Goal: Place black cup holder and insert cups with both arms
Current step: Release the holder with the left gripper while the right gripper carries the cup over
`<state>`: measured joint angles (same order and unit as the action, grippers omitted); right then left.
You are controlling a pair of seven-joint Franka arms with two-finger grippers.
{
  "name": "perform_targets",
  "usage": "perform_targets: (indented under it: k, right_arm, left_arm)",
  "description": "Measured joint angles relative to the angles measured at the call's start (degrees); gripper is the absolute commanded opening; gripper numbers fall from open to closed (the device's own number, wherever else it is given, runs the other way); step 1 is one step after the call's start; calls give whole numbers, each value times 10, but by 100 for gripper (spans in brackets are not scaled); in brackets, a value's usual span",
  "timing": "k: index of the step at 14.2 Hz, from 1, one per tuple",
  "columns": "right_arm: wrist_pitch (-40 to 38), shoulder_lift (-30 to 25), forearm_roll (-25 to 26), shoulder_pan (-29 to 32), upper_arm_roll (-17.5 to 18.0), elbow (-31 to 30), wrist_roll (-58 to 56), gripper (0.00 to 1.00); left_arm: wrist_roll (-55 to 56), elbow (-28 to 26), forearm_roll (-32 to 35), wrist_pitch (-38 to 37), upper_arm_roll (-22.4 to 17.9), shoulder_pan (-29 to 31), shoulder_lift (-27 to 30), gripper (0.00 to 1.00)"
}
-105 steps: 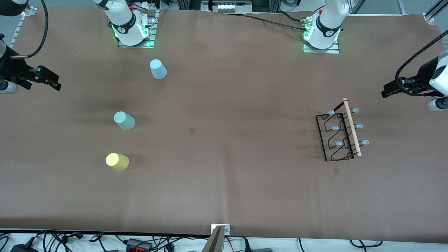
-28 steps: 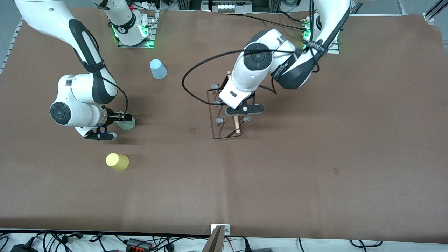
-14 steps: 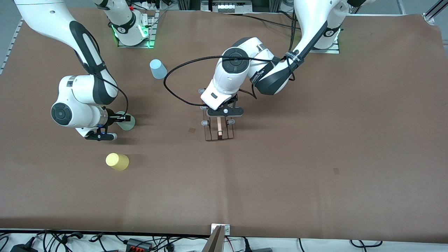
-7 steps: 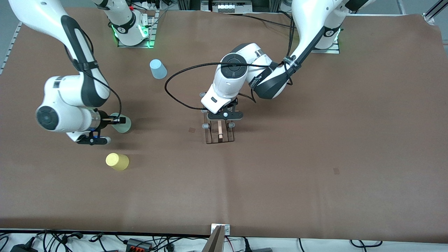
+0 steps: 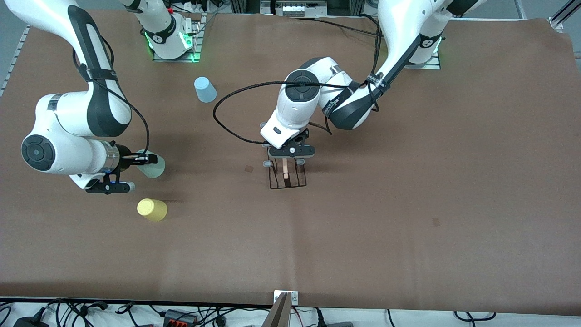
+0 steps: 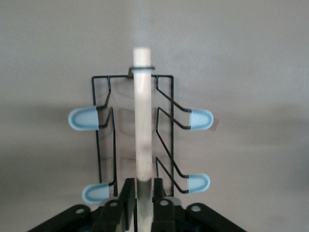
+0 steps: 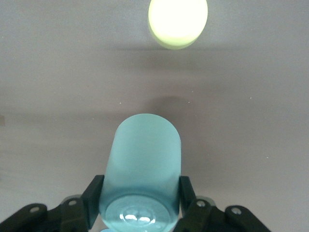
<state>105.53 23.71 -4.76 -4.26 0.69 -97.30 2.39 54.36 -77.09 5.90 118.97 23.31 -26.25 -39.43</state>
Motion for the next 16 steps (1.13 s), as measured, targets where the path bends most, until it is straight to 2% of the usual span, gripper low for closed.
perform_targets:
  k: [6,9,13,16]
  right_arm:
    - [-7,-4,-1,-9,1,7,10,26]
    - [-33,-21,-13,-32,15,9,44,26]
    - [-46,-41,-51,-45,71,11,92,26]
    - [-46,-44,-53,-50,145,22,194,26]
  left_arm:
    - [32,13,2,-7,-3,44,13,42]
    - [-20,15,6,-36,-4,87,37,42]
    - [-158,19,6,-110,-5,173,81,44]
    - [-223,21,7,-172,-6,219,117,48]
